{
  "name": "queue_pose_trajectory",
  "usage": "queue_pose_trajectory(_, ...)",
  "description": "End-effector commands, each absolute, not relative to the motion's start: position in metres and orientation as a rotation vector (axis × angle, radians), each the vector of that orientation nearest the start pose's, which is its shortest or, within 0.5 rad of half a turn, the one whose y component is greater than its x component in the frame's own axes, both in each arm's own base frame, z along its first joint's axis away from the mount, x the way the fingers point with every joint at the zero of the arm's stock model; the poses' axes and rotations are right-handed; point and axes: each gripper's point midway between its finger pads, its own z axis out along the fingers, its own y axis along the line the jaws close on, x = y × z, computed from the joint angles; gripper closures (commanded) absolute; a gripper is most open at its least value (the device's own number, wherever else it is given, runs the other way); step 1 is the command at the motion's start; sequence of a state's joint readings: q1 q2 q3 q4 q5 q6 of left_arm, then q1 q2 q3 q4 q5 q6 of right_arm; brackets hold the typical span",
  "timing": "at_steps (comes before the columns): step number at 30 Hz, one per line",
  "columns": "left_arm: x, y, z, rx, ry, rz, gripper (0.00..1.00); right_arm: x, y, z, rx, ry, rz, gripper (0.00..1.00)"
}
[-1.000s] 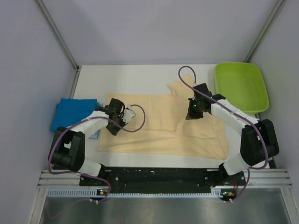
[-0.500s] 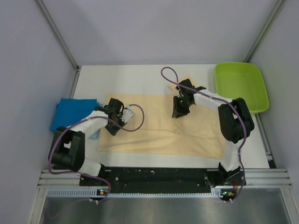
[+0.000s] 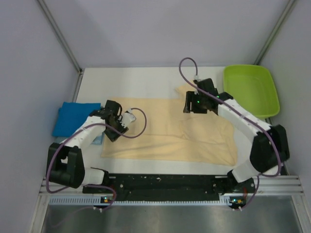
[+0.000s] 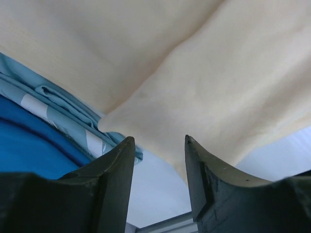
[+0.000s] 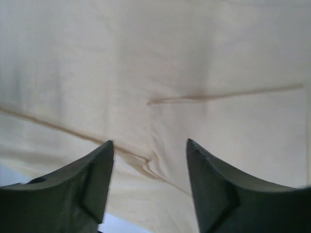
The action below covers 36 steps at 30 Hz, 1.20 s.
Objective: Fold and stack the t-shirts
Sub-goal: Fold the flattened tshirt in 1/3 of the way
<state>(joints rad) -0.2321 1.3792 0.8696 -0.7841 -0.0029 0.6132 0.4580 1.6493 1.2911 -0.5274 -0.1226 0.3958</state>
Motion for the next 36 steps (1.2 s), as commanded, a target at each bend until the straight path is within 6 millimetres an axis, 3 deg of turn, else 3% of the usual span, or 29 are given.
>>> queue_pose_trajectory(1,0.198,-0.018,0.052,1.480,2.644,0.032,0.47,0.284,0.119,0.121,0.202,2.570,0.218,0.26)
queue_pose_trajectory(2,0.188,-0.015,0.047,1.520,2.663,0.019,0.45,0.268,0.105,0.116,0.292,2.567,0.225,0.01)
queue_pose_trajectory(4,0.174,-0.011,0.041,1.587,2.686,-0.004,0.44,0.236,0.082,0.106,0.469,2.536,0.281,0.01)
queue_pose_trajectory(8,0.163,-0.009,0.039,1.624,2.682,-0.015,0.40,0.198,0.036,0.093,0.803,2.407,0.274,0.01)
queue_pose_trajectory(11,0.163,-0.004,0.031,1.640,2.663,0.050,0.39,0.191,0.020,0.092,1.019,2.312,0.279,0.01)
queue_pose_trajectory(13,0.165,0.000,0.020,1.642,2.650,0.091,0.39,0.191,0.021,0.088,1.156,2.285,0.339,0.01)
queue_pose_trajectory(17,0.173,0.007,0.003,1.603,2.646,0.194,0.46,0.184,0.010,0.060,1.367,2.288,0.276,0.01)
queue_pose_trajectory(20,0.168,0.000,-0.004,1.592,2.658,0.121,0.90,0.181,-0.008,0.044,1.471,2.266,0.163,0.22)
queue_pose_trajectory(21,0.162,-0.002,-0.005,1.612,2.660,0.079,1.00,0.181,-0.010,0.041,1.495,2.254,0.151,0.32)
queue_pose_trajectory(25,0.140,-0.001,0.001,1.722,2.665,-0.006,1.00,0.180,-0.014,0.031,1.595,2.215,0.164,0.91)
queue_pose_trajectory(26,0.131,0.001,0.004,1.765,2.673,-0.026,1.00,0.176,-0.013,0.028,1.624,2.211,0.176,1.00)
queue_pose_trajectory(28,0.114,-0.003,0.011,1.841,2.653,-0.141,1.00,0.169,-0.017,0.021,1.704,2.182,0.184,1.00)
queue_pose_trajectory(33,0.102,0.008,0.016,1.992,2.654,-0.138,1.00,0.147,-0.044,0.019,1.794,2.125,0.028,1.00)
queue_pose_trajectory(36,0.110,0.006,0.021,2.017,2.636,-0.141,0.61,0.148,-0.056,0.025,1.774,2.100,-0.038,0.98)
